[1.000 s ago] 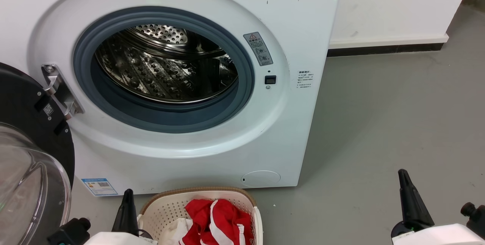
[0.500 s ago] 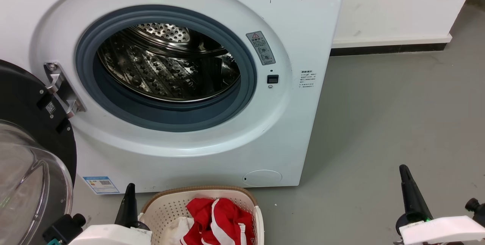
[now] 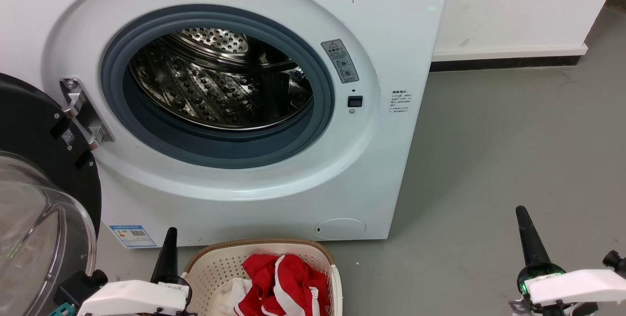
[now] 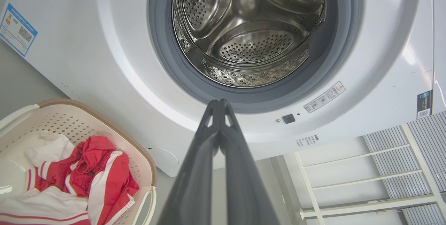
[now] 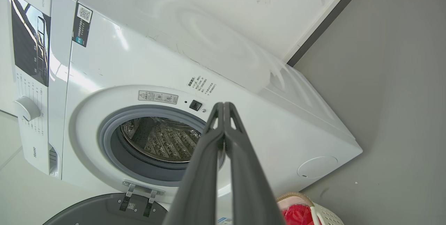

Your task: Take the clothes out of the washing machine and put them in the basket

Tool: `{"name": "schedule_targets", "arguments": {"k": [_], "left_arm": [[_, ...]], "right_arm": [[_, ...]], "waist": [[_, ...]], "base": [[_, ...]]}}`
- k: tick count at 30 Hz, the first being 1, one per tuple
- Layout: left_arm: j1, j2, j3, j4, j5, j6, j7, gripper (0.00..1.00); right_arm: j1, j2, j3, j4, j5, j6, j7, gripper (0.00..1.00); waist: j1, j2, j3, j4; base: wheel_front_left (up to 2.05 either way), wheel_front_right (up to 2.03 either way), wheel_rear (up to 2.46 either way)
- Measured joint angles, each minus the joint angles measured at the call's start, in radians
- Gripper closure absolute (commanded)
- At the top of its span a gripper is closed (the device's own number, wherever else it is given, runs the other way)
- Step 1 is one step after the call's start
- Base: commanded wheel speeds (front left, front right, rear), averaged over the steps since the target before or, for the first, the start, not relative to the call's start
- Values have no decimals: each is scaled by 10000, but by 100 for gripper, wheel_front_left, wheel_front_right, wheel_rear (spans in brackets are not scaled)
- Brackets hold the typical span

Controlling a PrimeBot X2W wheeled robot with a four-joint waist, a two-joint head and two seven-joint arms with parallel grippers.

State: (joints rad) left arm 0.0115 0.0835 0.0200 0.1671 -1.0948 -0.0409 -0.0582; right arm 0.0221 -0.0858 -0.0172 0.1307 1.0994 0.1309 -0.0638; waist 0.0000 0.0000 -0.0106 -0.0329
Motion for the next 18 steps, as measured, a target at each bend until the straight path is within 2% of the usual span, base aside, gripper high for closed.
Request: {"name": "schedule_targets", "arguments": {"k": [18], "left_arm": [[-389,2,178,293,-2071,-307,504,100]], "right_arm": [[-437,-4,-159,407,2079,-2,491,100]], "waist": [[0,0,44,105]], "base": [[0,0,0]]}}
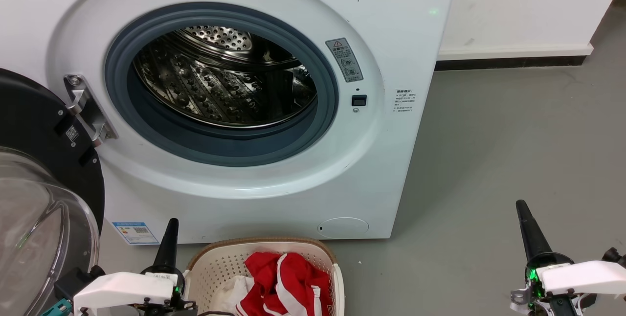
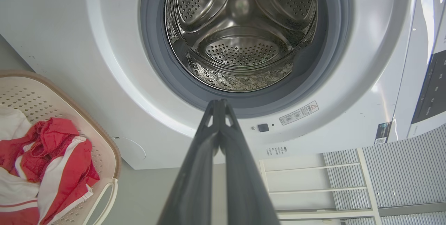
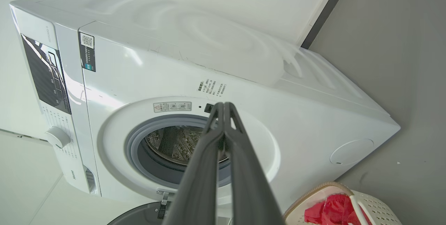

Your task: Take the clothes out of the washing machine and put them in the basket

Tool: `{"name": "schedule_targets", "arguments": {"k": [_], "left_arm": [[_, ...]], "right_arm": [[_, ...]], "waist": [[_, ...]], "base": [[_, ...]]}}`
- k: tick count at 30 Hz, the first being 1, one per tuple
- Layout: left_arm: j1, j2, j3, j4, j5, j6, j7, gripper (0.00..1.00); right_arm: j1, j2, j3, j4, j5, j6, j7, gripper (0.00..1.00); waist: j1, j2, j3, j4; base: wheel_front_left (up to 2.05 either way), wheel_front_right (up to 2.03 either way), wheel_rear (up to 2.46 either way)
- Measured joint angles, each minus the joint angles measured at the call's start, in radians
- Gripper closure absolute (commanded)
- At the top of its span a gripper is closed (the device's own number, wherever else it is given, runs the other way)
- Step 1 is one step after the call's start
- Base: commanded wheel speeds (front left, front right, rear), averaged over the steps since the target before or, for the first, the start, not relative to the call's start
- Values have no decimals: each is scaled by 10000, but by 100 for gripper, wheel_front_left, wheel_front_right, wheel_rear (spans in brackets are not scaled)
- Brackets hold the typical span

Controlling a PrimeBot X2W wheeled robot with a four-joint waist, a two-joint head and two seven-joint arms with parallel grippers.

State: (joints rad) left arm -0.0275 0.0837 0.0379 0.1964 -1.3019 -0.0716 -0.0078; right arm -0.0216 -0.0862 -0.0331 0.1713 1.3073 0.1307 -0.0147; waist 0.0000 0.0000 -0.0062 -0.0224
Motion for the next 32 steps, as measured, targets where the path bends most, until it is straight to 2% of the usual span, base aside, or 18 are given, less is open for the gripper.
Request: {"name": "schedule_targets", "arguments": {"k": [32], "left_arm": [[-596,-17,282,355,-2638,-445,706,100]], "right_arm": [[-610,17,-280,552,2623,0,731,100]], "waist": [[0,0,70,167]], "base": [[0,0,0]]}}
